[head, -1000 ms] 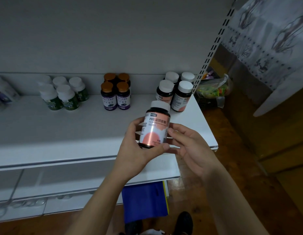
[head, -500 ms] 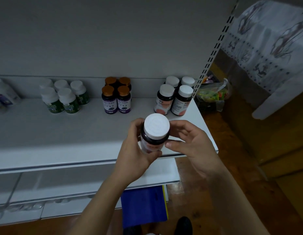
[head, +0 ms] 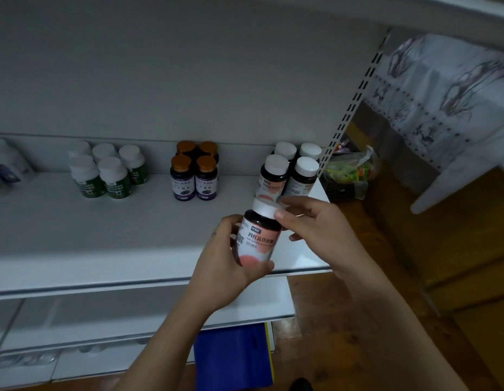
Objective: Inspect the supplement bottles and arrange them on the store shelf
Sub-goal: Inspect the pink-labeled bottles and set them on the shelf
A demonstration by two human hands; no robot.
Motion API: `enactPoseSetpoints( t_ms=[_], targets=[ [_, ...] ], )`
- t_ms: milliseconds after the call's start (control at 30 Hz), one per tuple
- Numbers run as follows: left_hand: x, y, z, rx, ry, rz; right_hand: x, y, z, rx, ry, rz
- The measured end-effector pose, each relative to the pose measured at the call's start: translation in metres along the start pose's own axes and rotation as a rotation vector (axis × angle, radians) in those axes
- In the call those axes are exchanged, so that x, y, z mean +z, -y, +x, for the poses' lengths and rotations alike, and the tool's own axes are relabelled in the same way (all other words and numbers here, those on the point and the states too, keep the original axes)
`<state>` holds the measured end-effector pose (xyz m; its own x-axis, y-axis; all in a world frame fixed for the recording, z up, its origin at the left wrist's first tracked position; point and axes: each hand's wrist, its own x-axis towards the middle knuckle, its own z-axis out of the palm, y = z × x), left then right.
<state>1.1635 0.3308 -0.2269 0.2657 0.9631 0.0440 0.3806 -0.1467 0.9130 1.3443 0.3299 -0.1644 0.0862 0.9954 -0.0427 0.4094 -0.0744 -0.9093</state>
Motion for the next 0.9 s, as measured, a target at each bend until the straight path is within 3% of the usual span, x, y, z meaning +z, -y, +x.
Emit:
enactPoseSetpoints(
  t_ms=[167,433,567,900],
  targets=[
    [-0.004,0.001,0.01,0.021,-0.032,0.146,0.003,0.011,0.008,-0.027,0.009,-0.389],
    [-0.015,-0.001,0.035,0.124,-0.152,0.344,0.019,0.051,0.034,-0.076,-0.026,-0.749],
    [-0.03,-0.002,0.05,0.134,-0.203,0.429,0.017,0.071,0.062,-0.113,0.032,-0.802],
    [-0.067,-0.012,0.079,-0.019,-0.054,0.655,0.011,0.089,0.156,-0.156,-0.067,-0.875]
  ],
)
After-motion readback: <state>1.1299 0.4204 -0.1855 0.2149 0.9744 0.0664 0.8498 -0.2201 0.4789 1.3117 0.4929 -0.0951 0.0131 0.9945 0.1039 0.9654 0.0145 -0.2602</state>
